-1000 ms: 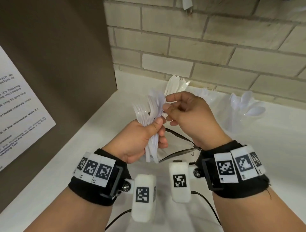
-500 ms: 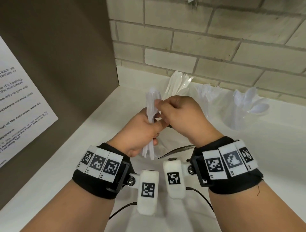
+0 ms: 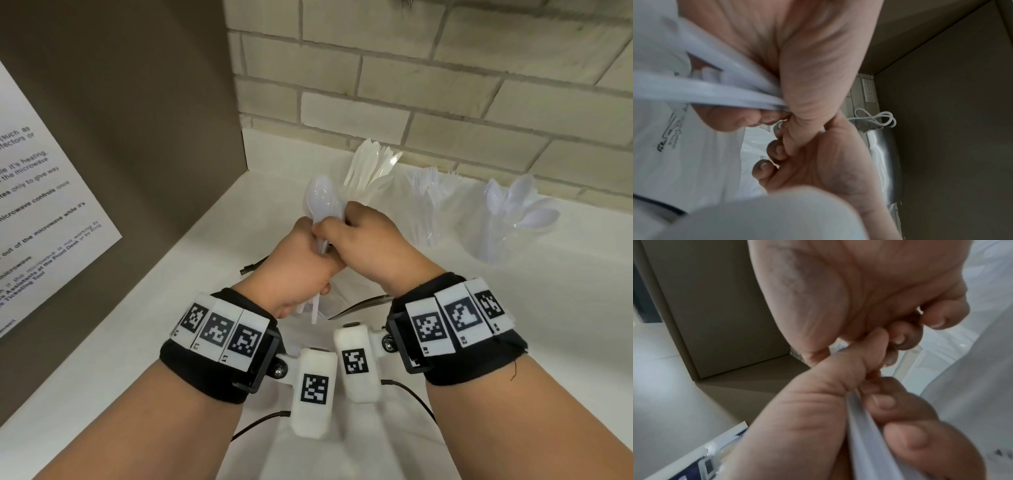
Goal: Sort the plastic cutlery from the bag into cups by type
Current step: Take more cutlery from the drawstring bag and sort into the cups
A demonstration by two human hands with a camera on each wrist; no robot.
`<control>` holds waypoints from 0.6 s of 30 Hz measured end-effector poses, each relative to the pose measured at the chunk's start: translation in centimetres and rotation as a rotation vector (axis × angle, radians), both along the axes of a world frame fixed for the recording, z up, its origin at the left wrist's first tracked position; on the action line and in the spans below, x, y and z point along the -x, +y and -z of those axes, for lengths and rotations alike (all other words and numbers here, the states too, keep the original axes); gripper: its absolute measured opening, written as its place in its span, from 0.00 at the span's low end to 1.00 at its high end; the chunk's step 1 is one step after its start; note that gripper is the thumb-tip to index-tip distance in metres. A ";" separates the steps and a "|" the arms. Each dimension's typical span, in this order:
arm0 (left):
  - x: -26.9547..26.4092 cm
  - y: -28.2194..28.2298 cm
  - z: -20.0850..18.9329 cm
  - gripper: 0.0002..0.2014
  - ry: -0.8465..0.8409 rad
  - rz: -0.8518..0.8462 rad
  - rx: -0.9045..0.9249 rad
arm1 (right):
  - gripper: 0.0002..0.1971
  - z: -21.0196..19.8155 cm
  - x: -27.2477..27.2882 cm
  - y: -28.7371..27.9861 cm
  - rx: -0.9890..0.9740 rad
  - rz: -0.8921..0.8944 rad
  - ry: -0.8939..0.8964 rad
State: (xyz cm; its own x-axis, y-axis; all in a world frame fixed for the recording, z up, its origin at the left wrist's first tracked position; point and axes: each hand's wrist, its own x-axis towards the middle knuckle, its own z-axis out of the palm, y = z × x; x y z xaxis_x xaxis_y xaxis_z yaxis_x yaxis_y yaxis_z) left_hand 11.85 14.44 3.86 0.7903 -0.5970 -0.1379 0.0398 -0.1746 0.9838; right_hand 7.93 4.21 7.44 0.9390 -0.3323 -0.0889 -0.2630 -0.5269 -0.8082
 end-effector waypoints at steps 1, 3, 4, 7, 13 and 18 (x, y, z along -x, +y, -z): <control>0.0 0.0 0.0 0.14 0.009 0.020 0.004 | 0.10 0.1 0.0 -0.1 -0.068 0.017 -0.002; 0.1 0.2 0.0 0.14 0.058 0.060 0.055 | 0.11 0.2 0.0 -0.5 -0.212 0.081 -0.015; 0.2 0.3 -0.1 0.14 0.096 0.084 0.089 | 0.11 0.2 0.1 -0.7 -0.284 0.116 -0.024; 0.2 0.5 0.0 0.24 0.216 0.135 0.157 | 0.09 -0.5 0.4 -1.4 -0.571 0.213 -0.135; 0.0 0.8 -0.1 0.11 0.451 0.023 0.290 | 0.04 -1.6 1.0 -2.9 -0.819 0.363 -0.361; -0.1 1.2 -0.3 0.14 0.480 0.109 0.343 | 0.08 -0.8 1.2 -2.8 -0.528 0.332 -0.265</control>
State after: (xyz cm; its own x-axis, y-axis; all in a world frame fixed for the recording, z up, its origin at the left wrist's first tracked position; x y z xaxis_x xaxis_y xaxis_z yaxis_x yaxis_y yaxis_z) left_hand 11.96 15.61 4.18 0.6188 -0.7449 -0.2493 0.4934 0.1216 0.8612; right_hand 6.71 1.38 8.23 0.8070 -0.5821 -0.0995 -0.1003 0.0310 -0.9945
